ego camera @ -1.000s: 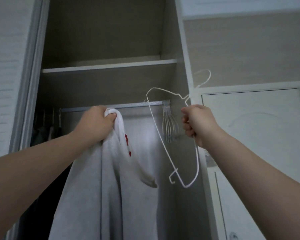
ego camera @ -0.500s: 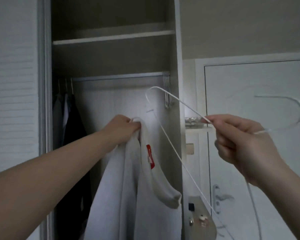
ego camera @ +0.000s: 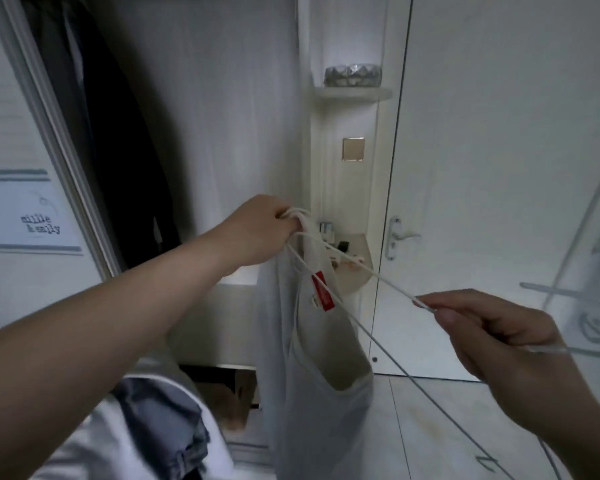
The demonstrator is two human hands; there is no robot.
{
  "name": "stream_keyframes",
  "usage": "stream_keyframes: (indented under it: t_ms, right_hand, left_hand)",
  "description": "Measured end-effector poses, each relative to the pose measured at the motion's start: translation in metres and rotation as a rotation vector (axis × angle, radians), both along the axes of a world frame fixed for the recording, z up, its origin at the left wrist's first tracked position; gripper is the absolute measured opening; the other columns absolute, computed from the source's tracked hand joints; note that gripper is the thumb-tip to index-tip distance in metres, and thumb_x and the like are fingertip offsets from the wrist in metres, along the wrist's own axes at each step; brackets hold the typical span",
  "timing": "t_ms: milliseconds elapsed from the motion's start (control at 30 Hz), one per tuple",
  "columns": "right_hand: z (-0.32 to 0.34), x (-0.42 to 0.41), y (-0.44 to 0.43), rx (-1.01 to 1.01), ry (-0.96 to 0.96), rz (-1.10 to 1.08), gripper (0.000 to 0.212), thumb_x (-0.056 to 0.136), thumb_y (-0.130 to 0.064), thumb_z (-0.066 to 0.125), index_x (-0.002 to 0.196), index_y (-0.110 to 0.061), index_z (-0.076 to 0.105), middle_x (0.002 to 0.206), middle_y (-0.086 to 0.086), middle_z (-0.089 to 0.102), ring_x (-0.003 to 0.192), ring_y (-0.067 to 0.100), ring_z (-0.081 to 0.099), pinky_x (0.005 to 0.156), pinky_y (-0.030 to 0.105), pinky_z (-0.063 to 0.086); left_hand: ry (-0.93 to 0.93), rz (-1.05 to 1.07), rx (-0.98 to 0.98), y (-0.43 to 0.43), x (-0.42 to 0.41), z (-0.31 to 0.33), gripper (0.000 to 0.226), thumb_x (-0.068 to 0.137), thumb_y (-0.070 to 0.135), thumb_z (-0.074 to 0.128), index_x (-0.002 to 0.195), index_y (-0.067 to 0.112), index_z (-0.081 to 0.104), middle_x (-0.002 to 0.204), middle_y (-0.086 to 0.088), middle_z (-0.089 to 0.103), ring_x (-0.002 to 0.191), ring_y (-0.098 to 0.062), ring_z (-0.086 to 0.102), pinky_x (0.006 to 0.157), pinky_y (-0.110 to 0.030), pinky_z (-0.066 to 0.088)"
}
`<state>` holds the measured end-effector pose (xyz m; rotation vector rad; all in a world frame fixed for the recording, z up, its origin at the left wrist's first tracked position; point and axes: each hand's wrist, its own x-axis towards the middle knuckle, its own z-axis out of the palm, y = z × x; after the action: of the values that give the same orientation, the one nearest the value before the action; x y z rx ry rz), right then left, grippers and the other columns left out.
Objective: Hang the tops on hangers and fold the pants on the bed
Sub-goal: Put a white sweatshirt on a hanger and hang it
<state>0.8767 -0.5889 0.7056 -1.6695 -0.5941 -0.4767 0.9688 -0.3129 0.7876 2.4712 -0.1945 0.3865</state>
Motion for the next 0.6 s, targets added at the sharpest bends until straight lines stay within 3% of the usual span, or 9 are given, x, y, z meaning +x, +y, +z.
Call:
stream_keyframes:
  t_ms: [67,167,267,333,400,500,600]
  right_hand:
    - [-0.009,-0.010,-0.015,-0.060,-0.033,-0.044,0.021,0.084,-0.022,0.063,0.096,-0.030,0.078,0.051,-0.021,0.051,0.045,-0.001,0.041,0.047,0.009,0.033]
    - [-0.018,-0.025,-0.036,-0.087,0.000,-0.073,0.018,0.089,-0.026,0.065,0.101,-0.032,0.077,0.055,-0.022,0.055,0.048,-0.003,0.046,0.050,0.005,0.036]
    - [-0.027,-0.037,-0.054,-0.027,0.135,-0.036,0.031,0.088,-0.056,0.065,0.104,-0.032,0.077,0.051,-0.019,0.047,0.044,0.001,0.037,0.044,0.012,0.032]
    - [-0.036,-0.044,-0.063,0.053,0.157,-0.018,0.044,0.083,-0.065,0.065,0.105,-0.029,0.078,0.048,-0.016,0.043,0.040,0.005,0.034,0.044,0.012,0.029]
    - [-0.045,-0.051,-0.071,0.137,0.174,-0.005,0.047,0.081,-0.064,0.069,0.105,-0.024,0.078,0.046,-0.012,0.038,0.038,0.010,0.029,0.047,0.013,0.027]
    - [-0.059,-0.061,-0.082,0.193,0.208,-0.017,0.050,0.079,-0.064,0.072,0.104,-0.021,0.078,0.046,-0.008,0.035,0.037,0.013,0.026,0.048,0.016,0.027]
    - [-0.072,-0.069,-0.089,0.215,0.262,-0.030,0.055,0.074,-0.067,0.073,0.103,-0.020,0.078,0.044,-0.006,0.034,0.037,0.013,0.025,0.048,0.015,0.027]
  left_hand:
    - [-0.087,-0.002,0.141,-0.013,-0.006,-0.017,0.030,0.100,0.023,0.053,0.073,0.011,0.055,0.075,-0.002,0.050,0.065,-0.004,0.045,0.057,-0.022,0.033]
    - [-0.132,-0.029,0.106,-0.032,-0.013,-0.037,0.025,0.100,0.020,0.054,0.078,0.012,0.063,0.073,-0.002,0.059,0.066,0.003,0.054,0.062,-0.013,0.042]
    - [-0.018,-0.033,-0.277,-0.052,-0.013,-0.055,0.020,0.099,0.012,0.056,0.092,0.002,0.072,0.087,-0.020,0.071,0.080,-0.023,0.071,0.078,-0.036,0.061]
    - [0.147,-0.028,-0.632,-0.065,-0.013,-0.067,0.017,0.098,0.004,0.057,0.095,0.001,0.073,0.091,-0.019,0.075,0.083,-0.025,0.074,0.074,-0.035,0.064]
    - [0.336,-0.029,-0.826,-0.076,-0.011,-0.076,0.015,0.097,0.003,0.059,0.096,0.005,0.073,0.090,-0.012,0.078,0.083,-0.022,0.075,0.071,-0.032,0.063]
    - [0.495,-0.072,-0.742,-0.089,-0.010,-0.088,0.008,0.092,0.012,0.069,0.094,0.008,0.075,0.086,-0.008,0.078,0.078,-0.020,0.075,0.066,-0.030,0.061]
    - [0.445,-0.079,-0.381,-0.101,-0.011,-0.100,0.013,0.090,0.021,0.072,0.094,0.010,0.078,0.092,-0.015,0.075,0.085,-0.026,0.069,0.075,-0.037,0.057]
